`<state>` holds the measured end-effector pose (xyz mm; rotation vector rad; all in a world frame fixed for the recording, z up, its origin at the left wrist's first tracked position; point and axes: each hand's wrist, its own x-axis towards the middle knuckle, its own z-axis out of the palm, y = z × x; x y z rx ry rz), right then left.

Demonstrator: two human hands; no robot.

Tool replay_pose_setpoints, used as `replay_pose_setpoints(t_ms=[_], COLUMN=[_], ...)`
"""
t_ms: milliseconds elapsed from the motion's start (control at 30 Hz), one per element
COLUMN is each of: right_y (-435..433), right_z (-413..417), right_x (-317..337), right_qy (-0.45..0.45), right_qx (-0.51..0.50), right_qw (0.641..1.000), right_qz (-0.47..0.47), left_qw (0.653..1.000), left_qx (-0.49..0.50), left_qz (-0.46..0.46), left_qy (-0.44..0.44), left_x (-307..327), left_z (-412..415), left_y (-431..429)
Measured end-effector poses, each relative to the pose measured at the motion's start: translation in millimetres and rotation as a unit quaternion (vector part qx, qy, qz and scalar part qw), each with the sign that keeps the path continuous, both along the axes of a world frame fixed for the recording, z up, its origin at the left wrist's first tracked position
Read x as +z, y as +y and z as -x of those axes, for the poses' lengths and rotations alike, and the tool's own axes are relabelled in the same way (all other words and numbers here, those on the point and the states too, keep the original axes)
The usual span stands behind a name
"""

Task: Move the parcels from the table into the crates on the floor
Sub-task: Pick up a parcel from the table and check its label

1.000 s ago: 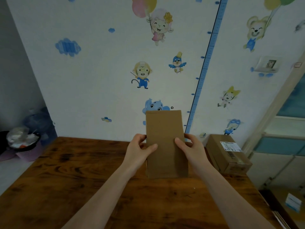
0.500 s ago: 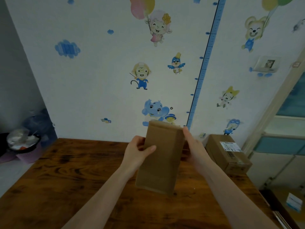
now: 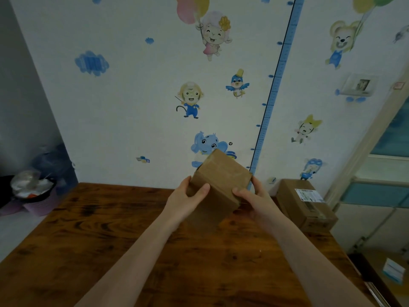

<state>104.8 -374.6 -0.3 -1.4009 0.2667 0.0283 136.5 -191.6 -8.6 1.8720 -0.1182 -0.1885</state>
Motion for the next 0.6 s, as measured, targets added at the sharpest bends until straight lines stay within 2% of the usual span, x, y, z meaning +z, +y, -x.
replay_pose_setpoints(t_ms=[67,167,367,500,600], right_y=[-3.0,-10.1,-23.3,-10.5,-0.4], right_z=[0.5,-0.3,-3.2,2.3,4.5], right_x=[-2.3,-2.9,-15.5,-19.4,-15.3], right_qy=[0.007,0.011,0.035,0.082,0.117], right_qx=[0.001,-0.023,-0.102,-0.023,0.028], right_qw=[1.000,1.000,0.994,0.987,0.987], right_qz=[0.010,0.001,0.036,0.136,0.107], left_qw=[0.998,0.981,0.977,0.986,0.993], left_qx=[-0.018,-0.021,-0.003,0.002,-0.014], left_qz=[0.022,0.135,0.201,0.167,0.117], left_qy=[0.053,0.135,0.069,0.014,-0.024], left_x=[1.8,2.0,-4.8,-2.6,-2.3], left_z=[2.7,6.9,10.4,8.6,6.7], left_y=[0.8,1.3,-2.1,-2.5,-1.8])
